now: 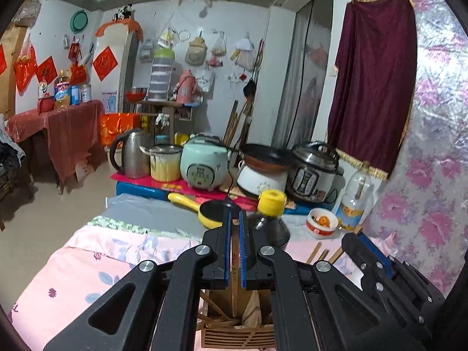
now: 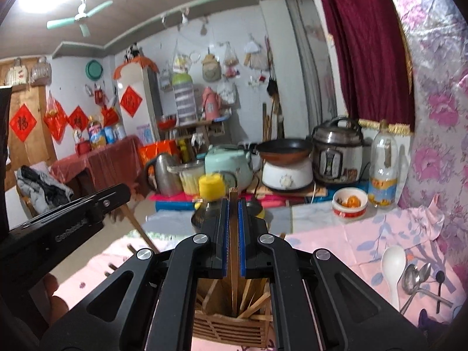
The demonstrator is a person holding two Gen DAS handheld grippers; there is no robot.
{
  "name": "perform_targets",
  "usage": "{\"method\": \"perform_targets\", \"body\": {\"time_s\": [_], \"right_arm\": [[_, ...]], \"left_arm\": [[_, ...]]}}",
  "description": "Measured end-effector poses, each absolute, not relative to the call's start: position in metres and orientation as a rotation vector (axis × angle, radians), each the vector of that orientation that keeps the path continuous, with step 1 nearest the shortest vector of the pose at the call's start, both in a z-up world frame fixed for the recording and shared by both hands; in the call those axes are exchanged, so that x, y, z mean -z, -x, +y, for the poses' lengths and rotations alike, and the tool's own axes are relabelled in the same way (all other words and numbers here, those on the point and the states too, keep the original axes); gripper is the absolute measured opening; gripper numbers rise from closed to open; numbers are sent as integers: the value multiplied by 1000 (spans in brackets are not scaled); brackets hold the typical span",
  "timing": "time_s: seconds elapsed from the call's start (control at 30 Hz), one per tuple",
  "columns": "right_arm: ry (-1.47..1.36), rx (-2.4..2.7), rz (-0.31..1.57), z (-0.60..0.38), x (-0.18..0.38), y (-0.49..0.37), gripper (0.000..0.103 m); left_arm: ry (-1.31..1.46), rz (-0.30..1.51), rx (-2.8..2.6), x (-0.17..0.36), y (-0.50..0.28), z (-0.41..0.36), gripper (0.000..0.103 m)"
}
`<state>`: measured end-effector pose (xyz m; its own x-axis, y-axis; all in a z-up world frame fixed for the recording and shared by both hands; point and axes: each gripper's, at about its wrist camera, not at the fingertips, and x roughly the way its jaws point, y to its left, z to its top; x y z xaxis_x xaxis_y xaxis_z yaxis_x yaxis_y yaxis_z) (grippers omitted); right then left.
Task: Organize utensils
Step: 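Lift the left tool's chopstick into the holder while the right tool inserts its own, then open both tools above the holder, releasing the chopsticks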
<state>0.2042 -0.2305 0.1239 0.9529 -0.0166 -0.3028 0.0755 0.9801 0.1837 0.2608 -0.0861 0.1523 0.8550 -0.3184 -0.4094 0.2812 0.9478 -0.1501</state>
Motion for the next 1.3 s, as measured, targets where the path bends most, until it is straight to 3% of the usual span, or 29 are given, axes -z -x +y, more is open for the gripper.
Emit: {"method": "perform_targets", "body": {"time_s": [0.13, 0.2, 0.27, 0.3, 0.37, 0.4, 0.43, 0.57, 0.63, 0.87, 1.3], "right_arm": [[-175, 54, 368, -230, -110, -217, 8], [-184, 47, 408, -233, -105, -222, 16], [-213, 31, 430, -239, -102, -225, 37], [-225, 39, 427, -241, -102, -225, 41], [-231, 53, 419, -243, -102, -223, 43], [-230, 53, 418, -243, -103, -222, 43], [-232, 56, 415, -243, -104, -220, 43], [-234, 60, 396, -244, -108, -216, 48], [-229, 67, 388, -243, -110, -215, 50], [-201, 126, 386, -242, -111, -214, 72], [-172, 179, 405, -242, -105, -218, 82]], "left_arm": [[80, 526, 317, -135, -281, -91, 6], [90, 590, 325, -125, -291, -89, 6], [116, 632, 340, -118, -297, -86, 8], [123, 649, 344, -116, -300, -84, 10], [123, 655, 327, -115, -301, -82, 27], [124, 649, 313, -116, -299, -81, 48], [132, 629, 296, -118, -296, -78, 62], [142, 592, 300, -129, -287, -73, 85], [150, 582, 291, -133, -284, -68, 90], [157, 639, 268, -134, -292, -62, 97], [168, 675, 217, -128, -296, -54, 97]]}}
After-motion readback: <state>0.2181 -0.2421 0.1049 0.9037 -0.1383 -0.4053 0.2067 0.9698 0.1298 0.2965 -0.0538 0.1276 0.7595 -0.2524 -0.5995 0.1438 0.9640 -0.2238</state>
